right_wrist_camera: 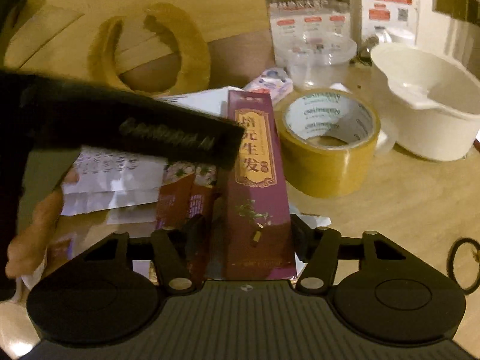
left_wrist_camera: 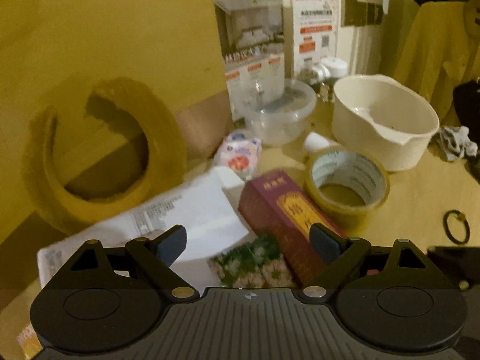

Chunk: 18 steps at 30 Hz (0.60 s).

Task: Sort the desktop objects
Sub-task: 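Grasp the tall maroon box with the right gripper and lift it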

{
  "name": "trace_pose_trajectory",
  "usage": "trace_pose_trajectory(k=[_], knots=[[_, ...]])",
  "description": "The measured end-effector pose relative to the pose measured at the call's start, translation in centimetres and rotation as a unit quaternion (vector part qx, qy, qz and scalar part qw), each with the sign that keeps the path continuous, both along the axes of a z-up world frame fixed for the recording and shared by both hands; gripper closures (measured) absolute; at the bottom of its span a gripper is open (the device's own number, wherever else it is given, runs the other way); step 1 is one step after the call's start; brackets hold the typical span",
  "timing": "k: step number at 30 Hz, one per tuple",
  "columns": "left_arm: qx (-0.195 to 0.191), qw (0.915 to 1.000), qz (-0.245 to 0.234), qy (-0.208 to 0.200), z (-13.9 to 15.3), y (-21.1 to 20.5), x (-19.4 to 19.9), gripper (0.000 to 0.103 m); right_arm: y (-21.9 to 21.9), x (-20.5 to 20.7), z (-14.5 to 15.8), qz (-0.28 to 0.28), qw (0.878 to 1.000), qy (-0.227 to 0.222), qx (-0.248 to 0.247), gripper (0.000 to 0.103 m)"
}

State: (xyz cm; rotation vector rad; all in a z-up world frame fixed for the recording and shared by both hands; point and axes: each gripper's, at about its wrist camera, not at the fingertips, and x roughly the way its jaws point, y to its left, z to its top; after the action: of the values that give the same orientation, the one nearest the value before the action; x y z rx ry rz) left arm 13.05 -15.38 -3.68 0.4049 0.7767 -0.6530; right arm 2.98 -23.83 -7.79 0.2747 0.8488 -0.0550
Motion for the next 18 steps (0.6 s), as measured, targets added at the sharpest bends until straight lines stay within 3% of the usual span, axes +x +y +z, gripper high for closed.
trace_pose_trajectory(k=[7, 11, 18], knots=[[0.017, 0.9996, 0.011, 0.018, 0.3, -1.7, -0.2, 0.008, 0.9, -0.4, -0.4, 0.004, 0.999, 0.006, -0.035, 0.054], [0.043, 0.9986, 0.025, 0.016, -0.5, -3.1, -0.8, 0.009, 1.8, -1.4, -0.4, 0.009, 0.999, 0.000, -0.050, 0.054], [0.051, 0.9981, 0.017, 0.029, -1.2, -5.0, -1.1, 0.008, 1.6, -2.8, -0.5, 0.020, 0.998, 0.001, -0.054, 0.054]])
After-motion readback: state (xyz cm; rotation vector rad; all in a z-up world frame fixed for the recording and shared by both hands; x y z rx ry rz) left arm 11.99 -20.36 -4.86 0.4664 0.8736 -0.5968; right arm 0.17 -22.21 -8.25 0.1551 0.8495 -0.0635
